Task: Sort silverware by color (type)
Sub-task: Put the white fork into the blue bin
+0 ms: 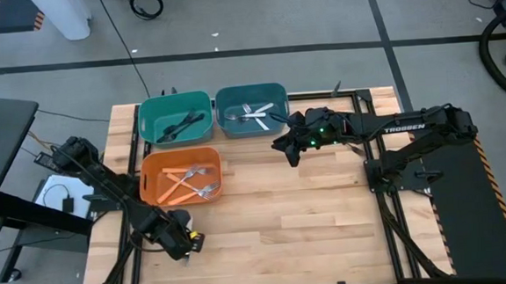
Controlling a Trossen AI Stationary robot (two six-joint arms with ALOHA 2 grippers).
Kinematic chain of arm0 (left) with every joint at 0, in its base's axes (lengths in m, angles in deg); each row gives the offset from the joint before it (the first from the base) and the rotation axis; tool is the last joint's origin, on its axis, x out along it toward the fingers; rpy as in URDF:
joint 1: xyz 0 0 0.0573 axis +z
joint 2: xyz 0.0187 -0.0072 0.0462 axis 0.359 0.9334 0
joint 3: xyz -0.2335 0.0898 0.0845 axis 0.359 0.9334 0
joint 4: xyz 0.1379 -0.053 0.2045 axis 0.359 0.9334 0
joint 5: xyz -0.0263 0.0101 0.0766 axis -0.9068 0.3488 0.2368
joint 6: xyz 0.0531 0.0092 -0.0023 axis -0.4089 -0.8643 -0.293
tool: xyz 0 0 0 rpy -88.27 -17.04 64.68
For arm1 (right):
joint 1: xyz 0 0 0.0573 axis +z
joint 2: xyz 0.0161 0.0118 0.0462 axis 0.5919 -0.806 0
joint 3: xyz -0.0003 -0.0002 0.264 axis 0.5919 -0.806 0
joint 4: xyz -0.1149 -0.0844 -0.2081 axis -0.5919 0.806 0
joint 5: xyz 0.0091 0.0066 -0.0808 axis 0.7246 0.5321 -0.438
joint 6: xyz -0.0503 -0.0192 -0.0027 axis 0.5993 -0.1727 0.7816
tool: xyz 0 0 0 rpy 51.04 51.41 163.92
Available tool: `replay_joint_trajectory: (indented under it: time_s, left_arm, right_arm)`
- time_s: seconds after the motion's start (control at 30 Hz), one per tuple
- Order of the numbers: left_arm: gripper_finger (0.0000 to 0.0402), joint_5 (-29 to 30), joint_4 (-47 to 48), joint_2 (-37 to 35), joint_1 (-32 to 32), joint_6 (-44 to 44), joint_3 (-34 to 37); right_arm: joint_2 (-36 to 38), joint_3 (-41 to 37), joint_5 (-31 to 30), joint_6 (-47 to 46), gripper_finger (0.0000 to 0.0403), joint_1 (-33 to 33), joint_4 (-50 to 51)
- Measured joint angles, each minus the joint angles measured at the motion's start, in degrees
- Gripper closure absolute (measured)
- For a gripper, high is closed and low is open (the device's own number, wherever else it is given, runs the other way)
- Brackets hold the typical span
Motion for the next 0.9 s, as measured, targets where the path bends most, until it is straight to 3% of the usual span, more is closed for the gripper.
replay_joint_trajectory:
  time_s: [0.63, 0.9]
  left_arm:
    - [0.0271, -1.1, 5.0, 5.9, 0.5, 2.6, -0.4]
    - [0.0274, -2.0, 9.5, 6.4, 4.0, 2.9, -0.5]
  right_arm:
    - [0.0, 0.0, 0.0, 0.1, 0.0303, 1.0, 0.3]
    - [0.0, 0.0, 0.0, 0.0, 0.0303, 1.0, 0.4]
